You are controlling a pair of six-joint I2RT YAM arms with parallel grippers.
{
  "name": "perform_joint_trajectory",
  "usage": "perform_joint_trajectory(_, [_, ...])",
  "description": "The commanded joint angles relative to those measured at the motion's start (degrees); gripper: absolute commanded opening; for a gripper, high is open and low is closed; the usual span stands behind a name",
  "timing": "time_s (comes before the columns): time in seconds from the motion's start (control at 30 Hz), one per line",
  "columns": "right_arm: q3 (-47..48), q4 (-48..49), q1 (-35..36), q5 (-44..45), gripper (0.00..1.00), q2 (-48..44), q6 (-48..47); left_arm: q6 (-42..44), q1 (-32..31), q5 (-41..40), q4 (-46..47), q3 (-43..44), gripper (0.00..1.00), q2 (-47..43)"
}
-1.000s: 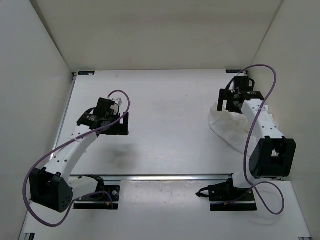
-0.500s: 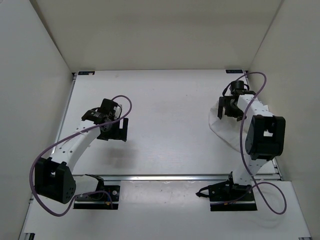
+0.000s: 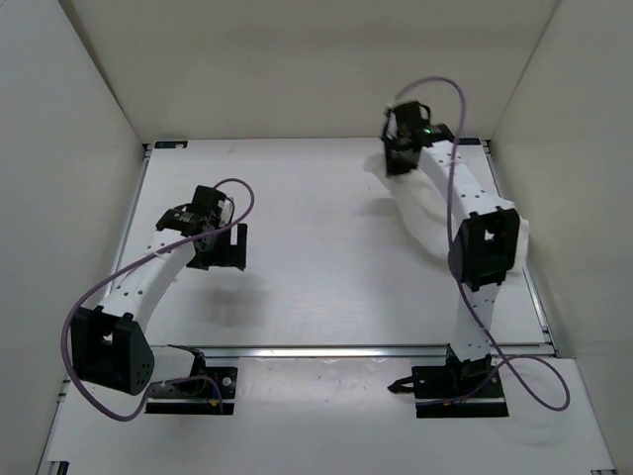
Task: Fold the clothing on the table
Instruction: Move the skirt to the center of the board
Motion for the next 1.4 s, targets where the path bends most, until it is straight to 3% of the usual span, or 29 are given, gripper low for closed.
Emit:
perform_joint_trajectory(0.0, [28.5, -2.8, 13.5, -4.1, 0.00, -1.2, 2.4, -0.2, 3.6, -0.5, 2.2, 7.0, 0.99, 0.5])
perform_joint_trajectory(0.07, [38.7, -1.8, 13.6, -14.2, 0.00, -1.0, 5.6, -0.2, 4.0, -1.9, 2.0, 12.2, 0.98, 0.6])
perform_joint_trajectory(0.13, [35.8, 3.9, 11.3, -18.8, 0.00, -6.6, 10.0, -1.5, 4.5, -5.6, 1.2, 16.0, 0.99, 0.2])
perform_joint_trajectory(0.2, [24.2, 8.8, 9.3, -18.6, 0.00, -13.9, 9.6, -2.4, 5.5, -9.1, 1.0, 20.6, 0.99, -0.9])
perform_joint_trajectory(0.3, [-8.6, 22.4, 3.3, -19.8, 0.00, -28.6, 10.8, -4.1, 5.3, -14.4, 0.4, 26.0, 0.99, -1.2])
perform_joint_trajectory(0.37, [-21.8, 26.4, 1.7, -21.4, 0.00, -31.9, 9.3, -4.5, 2.6, -18.4, -0.5, 28.8, 0.99, -2.0])
perform_joint_trajectory(0.47, [-38.0, 27.0, 3.3, -16.8, 0.00, -32.8, 3.7, -4.6, 0.7, -22.2, 1.1, 31.6, 0.99, -5.1])
perform_joint_trajectory(0.57, [-48.9, 26.6, 1.9, -18.3, 0.18, -30.0, 5.8, -3.6, -0.4, -21.0, 3.6, 30.2, 0.98, -8.0])
perform_joint_trajectory(0.6, [-52.0, 26.4, 0.4, -20.0, 0.35, -29.4, 6.4, -3.2, -0.4, -19.5, 3.6, 29.0, 0.99, -8.1])
perform_joint_trajectory(0.63, [-53.3, 25.5, -1.3, -20.8, 0.50, -29.7, 7.7, -3.2, -0.4, -18.0, 3.4, 28.2, 0.98, -8.2])
perform_joint_trajectory(0.7, [-56.6, 25.1, -3.3, -18.8, 0.61, -32.9, 7.4, -3.2, -0.1, -15.8, 4.0, 26.2, 0.99, -8.2])
perform_joint_trajectory(0.77, [-57.4, 24.8, -6.5, -16.0, 0.80, -36.1, 5.8, -3.0, 0.2, -12.1, 5.0, 23.5, 0.99, -8.8])
perform_joint_trajectory(0.9, [-50.3, 20.5, -11.3, -15.6, 0.81, -37.8, 3.1, -4.0, -1.3, -8.7, 9.8, 19.8, 0.98, -10.2])
perform_joint_trajectory(1.1, [-35.8, 7.3, -7.1, -9.8, 0.76, -33.2, 3.8, -3.2, -5.4, 4.5, 15.1, 17.2, 0.99, -8.1])
perform_joint_trajectory(1.17, [-36.8, 3.4, -5.7, -12.1, 0.66, -35.3, 4.3, -3.4, -8.8, 8.6, 18.8, 14.4, 0.99, -8.6])
perform_joint_trajectory(1.27, [-41.7, 0.7, -1.7, -9.8, 0.68, -39.2, 5.8, -4.4, -9.8, 15.1, 24.2, 8.4, 0.98, -10.3])
perform_joint_trajectory(1.37, [-47.8, -1.7, 0.5, -14.3, 0.70, -43.8, 7.7, -4.9, -9.5, 17.5, 26.4, 4.8, 0.99, -10.8])
